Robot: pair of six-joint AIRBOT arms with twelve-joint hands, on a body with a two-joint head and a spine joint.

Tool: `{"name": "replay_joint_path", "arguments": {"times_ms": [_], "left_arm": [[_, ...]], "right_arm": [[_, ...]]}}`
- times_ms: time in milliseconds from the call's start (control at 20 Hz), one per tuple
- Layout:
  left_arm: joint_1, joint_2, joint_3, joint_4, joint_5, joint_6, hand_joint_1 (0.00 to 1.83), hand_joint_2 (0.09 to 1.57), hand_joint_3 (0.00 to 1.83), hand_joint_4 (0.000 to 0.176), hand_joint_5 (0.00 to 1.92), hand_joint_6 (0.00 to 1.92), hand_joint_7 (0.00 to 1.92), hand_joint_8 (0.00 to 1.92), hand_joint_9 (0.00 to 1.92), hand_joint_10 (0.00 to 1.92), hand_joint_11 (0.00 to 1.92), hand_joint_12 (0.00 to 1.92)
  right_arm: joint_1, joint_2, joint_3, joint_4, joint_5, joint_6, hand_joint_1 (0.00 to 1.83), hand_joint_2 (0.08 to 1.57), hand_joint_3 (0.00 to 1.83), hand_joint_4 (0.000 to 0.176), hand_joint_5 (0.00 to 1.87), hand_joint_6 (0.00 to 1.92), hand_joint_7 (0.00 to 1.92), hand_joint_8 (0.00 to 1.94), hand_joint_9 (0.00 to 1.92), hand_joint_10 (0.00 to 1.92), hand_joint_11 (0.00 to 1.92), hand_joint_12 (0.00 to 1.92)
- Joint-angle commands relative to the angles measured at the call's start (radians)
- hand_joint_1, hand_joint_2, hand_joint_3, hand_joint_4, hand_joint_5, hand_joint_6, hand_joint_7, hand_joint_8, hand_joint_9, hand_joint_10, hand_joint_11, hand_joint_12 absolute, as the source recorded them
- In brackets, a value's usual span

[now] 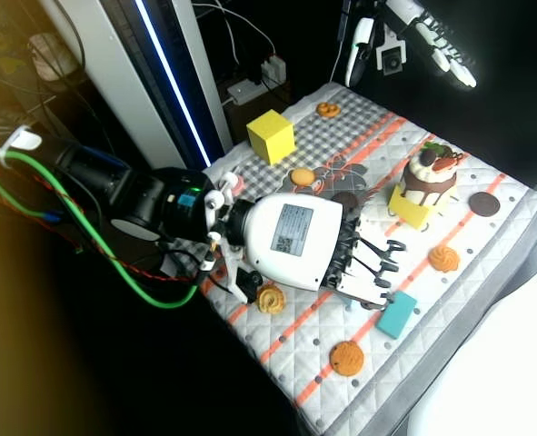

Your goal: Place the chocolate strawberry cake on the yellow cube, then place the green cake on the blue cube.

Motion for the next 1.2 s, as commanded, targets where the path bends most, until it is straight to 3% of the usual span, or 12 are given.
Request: {"name": "replay_joint_path", "arguments": {"times_ms": [0, 100, 300, 400, 550, 650, 700, 750, 850, 950, 1100, 1150], "left_arm": [[-0.005, 0.0, -0.001, 0.016, -0.131, -0.005, 0.78, 0.88, 0.01, 0.176, 0.0, 0.0, 0.0, 0.0, 0.0, 0.0, 0.0, 0.0], [-0.005, 0.0, -0.001, 0.016, -0.131, -0.005, 0.8, 0.88, 0.0, 0.176, 0.0, 0.0, 0.0, 0.0, 0.0, 0.0, 0.0, 0.0], [-0.004, 0.0, -0.001, 0.016, -0.132, -0.005, 0.8, 0.88, 0.0, 0.176, 0.0, 0.0, 0.0, 0.0, 0.0, 0.0, 0.0, 0.0], [-0.004, 0.0, -0.001, 0.016, -0.132, -0.006, 0.81, 0.88, 0.0, 0.176, 0.0, 0.0, 0.0, 0.0, 0.0, 0.0, 0.0, 0.0], [-0.004, 0.0, -0.002, 0.016, -0.133, -0.006, 0.77, 0.89, 0.0, 0.176, 0.0, 0.0, 0.0, 0.0, 0.0, 0.0, 0.0, 0.0], [-0.004, 0.0, -0.002, 0.016, -0.133, -0.006, 0.78, 0.87, 0.0, 0.176, 0.0, 0.0, 0.0, 0.0, 0.0, 0.0, 0.0, 0.0], [-0.003, 0.0, -0.003, 0.016, -0.133, -0.006, 0.78, 0.88, 0.0, 0.176, 0.0, 0.0, 0.0, 0.0, 0.0, 0.0, 0.0, 0.0], [-0.003, 0.0, -0.003, 0.016, -0.133, -0.008, 0.78, 0.88, 0.0, 0.176, 0.0, 0.0, 0.0, 0.0, 0.0, 0.0, 0.0, 0.0], [0.0, 0.0, -0.003, 0.015, -0.135, -0.018, 0.8, 0.88, 0.0, 0.176, 0.0, 0.0, 0.0, 0.0, 0.0, 0.0, 0.0, 0.0], [0.001, 0.0, -0.003, 0.015, -0.136, -0.021, 0.82, 0.88, 0.0, 0.176, 0.0, 0.0, 0.0, 0.0, 0.0, 0.0, 0.0, 0.0], [0.004, 0.0, -0.003, 0.015, -0.141, -0.022, 0.82, 0.88, 0.0, 0.176, 0.0, 0.0, 0.0, 0.0, 0.0, 0.0, 0.0, 0.0], [0.005, 0.0, -0.003, 0.015, -0.145, -0.025, 0.82, 0.88, 0.0, 0.176, 0.0, 0.0, 0.0, 0.0, 0.0, 0.0, 0.0, 0.0]], "right_arm": [[0.002, 0.001, -0.002, -0.003, 0.099, -0.001, 1.02, 1.02, 0.0, 0.001, 0.74, 0.0, 0.92, 0.0, 0.87, 0.18, 0.4, 1.31], [-0.002, 0.002, -0.003, -0.001, 0.099, -0.001, 1.03, 1.03, 0.0, 0.021, 0.73, 0.0, 0.81, 0.0, 0.81, 0.14, 0.37, 1.22], [-0.013, 0.007, -0.004, 0.009, 0.099, -0.001, 1.01, 1.03, 0.0, 0.025, 0.65, 0.0, 0.61, 0.0, 0.67, 0.01, 0.3, 1.0], [-0.015, 0.008, -0.005, 0.011, 0.099, -0.001, 0.92, 1.01, 0.0, 0.064, 0.59, 0.0, 0.56, 0.0, 0.6, 0.0, 0.27, 0.89], [-0.018, 0.009, -0.005, 0.012, 0.099, -0.001, 0.73, 0.96, 0.0, 0.094, 0.43, 0.0, 0.43, 0.0, 0.47, 0.0, 0.2, 0.8], [-0.021, 0.01, -0.006, 0.014, 0.099, -0.001, 0.64, 0.95, 0.0, 0.142, 0.26, 0.0, 0.3, 0.0, 0.35, 0.0, 0.11, 0.77], [-0.022, 0.011, -0.007, 0.015, 0.099, -0.001, 0.62, 0.95, 0.0, 0.15, 0.2, 0.0, 0.26, 0.0, 0.32, 0.0, 0.06, 0.83], [-0.024, 0.011, -0.007, 0.016, 0.099, -0.001, 0.64, 0.95, 0.0, 0.171, 0.12, 0.0, 0.21, 0.0, 0.28, 0.0, 0.01, 0.9], [-0.025, 0.013, -0.008, 0.017, 0.099, -0.001, 0.65, 0.97, 0.0, 0.17, 0.01, 0.0, 0.09, 0.0, 0.18, 0.0, 0.0, 0.84], [-0.026, 0.015, -0.011, 0.017, 0.1, -0.001, 0.67, 0.99, 0.0, 0.176, 0.0, 0.0, 0.01, 0.0, 0.04, 0.0, 0.0, 0.61], [-0.029, 0.02, -0.017, 0.017, 0.105, -0.001, 0.61, 0.94, 0.0, 0.176, 0.0, 0.0, 0.0, 0.0, 0.0, 0.0, 0.0, 0.41], [-0.031, 0.023, -0.022, 0.017, 0.113, -0.001, 0.58, 0.94, 0.0, 0.162, 0.0, 0.0, 0.0, 0.0, 0.0, 0.0, 0.0, 0.38]]}}
